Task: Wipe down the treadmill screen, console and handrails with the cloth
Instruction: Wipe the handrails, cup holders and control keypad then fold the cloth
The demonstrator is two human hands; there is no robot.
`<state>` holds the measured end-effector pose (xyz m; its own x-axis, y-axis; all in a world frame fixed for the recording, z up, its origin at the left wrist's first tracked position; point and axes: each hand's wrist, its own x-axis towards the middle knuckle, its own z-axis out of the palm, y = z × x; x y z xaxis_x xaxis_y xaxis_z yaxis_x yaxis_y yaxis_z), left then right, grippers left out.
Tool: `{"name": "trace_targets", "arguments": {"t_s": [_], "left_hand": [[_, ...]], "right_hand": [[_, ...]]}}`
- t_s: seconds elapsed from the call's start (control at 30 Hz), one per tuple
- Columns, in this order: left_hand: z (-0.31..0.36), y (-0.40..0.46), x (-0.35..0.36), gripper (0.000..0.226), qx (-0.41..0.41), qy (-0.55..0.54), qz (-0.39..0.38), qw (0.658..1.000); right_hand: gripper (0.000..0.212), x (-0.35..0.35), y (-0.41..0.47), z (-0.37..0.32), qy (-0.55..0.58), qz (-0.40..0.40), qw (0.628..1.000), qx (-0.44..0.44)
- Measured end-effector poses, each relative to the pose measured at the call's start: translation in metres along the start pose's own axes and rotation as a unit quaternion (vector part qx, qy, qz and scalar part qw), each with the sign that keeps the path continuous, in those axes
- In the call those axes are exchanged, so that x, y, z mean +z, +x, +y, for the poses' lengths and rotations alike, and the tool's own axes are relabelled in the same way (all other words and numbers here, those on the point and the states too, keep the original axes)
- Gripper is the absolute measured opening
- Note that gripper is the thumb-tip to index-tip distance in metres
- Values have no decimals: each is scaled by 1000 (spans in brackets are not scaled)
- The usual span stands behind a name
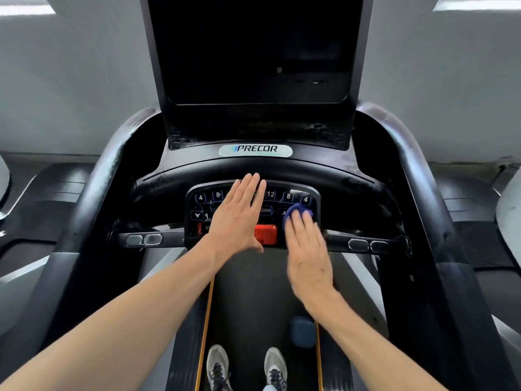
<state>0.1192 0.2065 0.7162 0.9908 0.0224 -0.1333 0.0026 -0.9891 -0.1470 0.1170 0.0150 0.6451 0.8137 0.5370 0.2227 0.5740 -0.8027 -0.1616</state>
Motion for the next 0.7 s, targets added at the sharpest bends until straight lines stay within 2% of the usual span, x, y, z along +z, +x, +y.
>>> {"name": "trace_targets", "arguments": {"t_s": [0.1,0.2,0.3,0.43,0.5,0.6,0.7], "left_hand": [[0,0,1,158,-3,7,-2,1000],[1,0,1,158,-3,4,-4,1000],[1,0,-1,158,-4,2,-9,1000],[2,1,-1,153,-5,4,1,1000],[1,1,-1,152,-4,-2,4,1000],[-1,0,-4,156,-5,-1,-8,1000],[1,1,-1,155,-9,0,-8,1000]], "right_hand": [[70,2,9,3,-3,-2,997,-80],[65,-12,40,25,-26,-5,998,-50],[70,-10,15,27,-16,-4,999,-48],[66,-10,42,13,-19,-12,988,-150],[64,-19,67,21,-31,-16,993,-112],[66,-13,44,29,-26,-4,997,-68],[69,-5,20,18,-28,-29,988,-152]]}}
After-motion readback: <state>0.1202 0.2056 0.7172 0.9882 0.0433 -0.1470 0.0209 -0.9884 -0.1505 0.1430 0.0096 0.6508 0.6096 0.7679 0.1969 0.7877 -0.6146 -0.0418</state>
